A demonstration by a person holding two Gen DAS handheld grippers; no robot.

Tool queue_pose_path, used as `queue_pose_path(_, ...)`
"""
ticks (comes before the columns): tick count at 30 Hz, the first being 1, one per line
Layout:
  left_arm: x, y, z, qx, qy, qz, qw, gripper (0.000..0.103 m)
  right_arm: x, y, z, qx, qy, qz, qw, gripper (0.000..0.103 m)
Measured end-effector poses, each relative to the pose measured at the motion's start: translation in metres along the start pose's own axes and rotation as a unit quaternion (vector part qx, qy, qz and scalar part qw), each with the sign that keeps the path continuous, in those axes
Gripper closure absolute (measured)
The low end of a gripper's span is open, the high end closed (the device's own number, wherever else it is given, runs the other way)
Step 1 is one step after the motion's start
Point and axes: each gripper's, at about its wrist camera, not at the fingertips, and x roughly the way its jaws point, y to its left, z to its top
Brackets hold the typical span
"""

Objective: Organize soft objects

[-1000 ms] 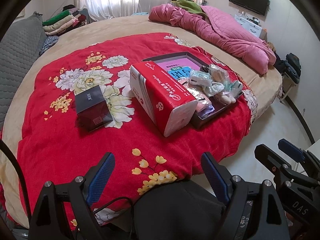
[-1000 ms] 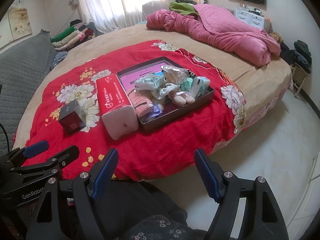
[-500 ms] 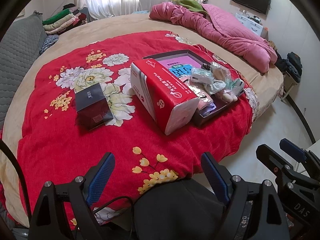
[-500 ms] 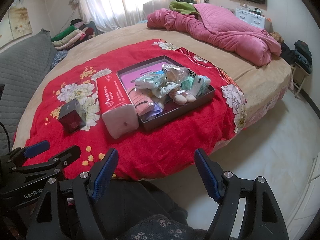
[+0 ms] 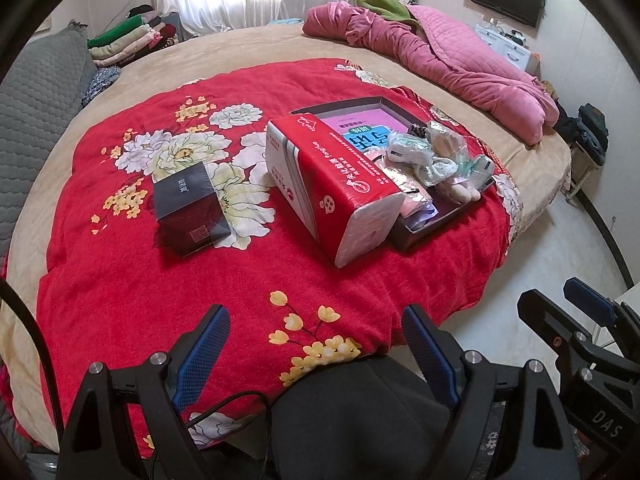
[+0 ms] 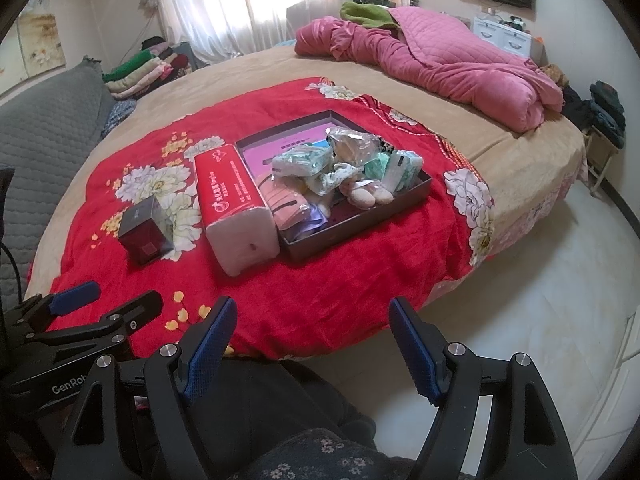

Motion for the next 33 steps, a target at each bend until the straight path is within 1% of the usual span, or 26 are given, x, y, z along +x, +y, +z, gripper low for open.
queue_pose_path(33,0.0010,-0.0009,-0.0005,0.006,0.002,0.011,0.9999,0.016,0.0007,-0.0010,-0.0001,0.002,-0.001,0.000,1.000,0.024)
